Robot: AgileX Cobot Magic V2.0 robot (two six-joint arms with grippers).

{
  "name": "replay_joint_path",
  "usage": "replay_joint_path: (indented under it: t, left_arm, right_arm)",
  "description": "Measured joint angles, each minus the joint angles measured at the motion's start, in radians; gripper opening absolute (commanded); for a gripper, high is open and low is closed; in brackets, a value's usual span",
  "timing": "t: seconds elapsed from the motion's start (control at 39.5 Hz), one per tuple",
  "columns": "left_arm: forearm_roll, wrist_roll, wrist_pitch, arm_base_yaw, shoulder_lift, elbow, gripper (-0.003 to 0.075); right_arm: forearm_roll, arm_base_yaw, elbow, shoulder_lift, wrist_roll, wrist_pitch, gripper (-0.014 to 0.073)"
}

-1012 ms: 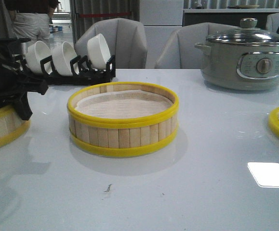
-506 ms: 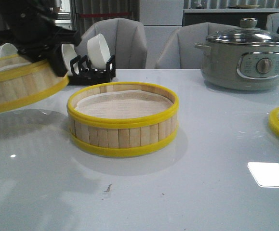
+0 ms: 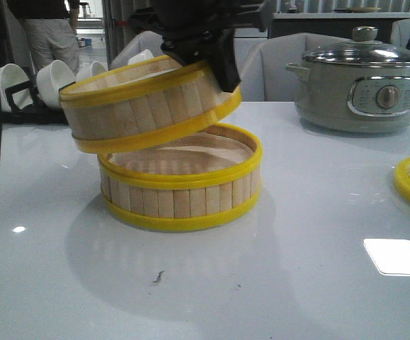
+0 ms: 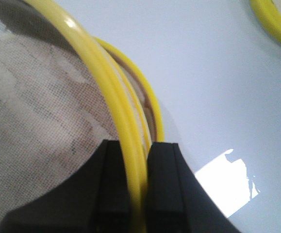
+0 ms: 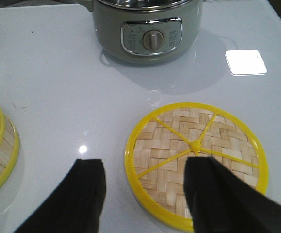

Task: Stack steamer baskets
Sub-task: 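Lift the basket with the left gripper and carry it over the middle basket, then lower the basket onto the middle basket and open the left gripper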

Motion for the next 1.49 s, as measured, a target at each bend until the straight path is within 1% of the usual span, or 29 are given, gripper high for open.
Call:
replay_joint_path:
  t: [0.08,0.2,0.43,0.76,1.49]
  left_arm:
    - [-0.002,-0.007,-0.009,-0.024,0.002,0.0,0.0085]
    - [-0.002,-0.007,-0.031,-0.034,0.004,0.0,0.0085]
    - [-0.002,-0.007,-0.039,-0.034,0.014,0.0,0.0085]
    - [0.004,-0.007,-0.049,-0.034,0.098,-0.002,0.0085]
    - [0.014,-0.007,-0.09,-0.05,0.128,-0.003,0.0085]
  right_arm:
    - [0.0,0.0,0.0,0.0,0.0,0.0,0.0477]
    - [0.0,0.0,0.0,0.0,0.0,0.0,0.0477]
    - [0.0,0.0,0.0,0.0,0.0,0.0,0.0477]
    - [0.0,0.0,0.0,0.0,0.0,0.0,0.0477]
    - [0.0,0.0,0.0,0.0,0.0,0.0,0.0477]
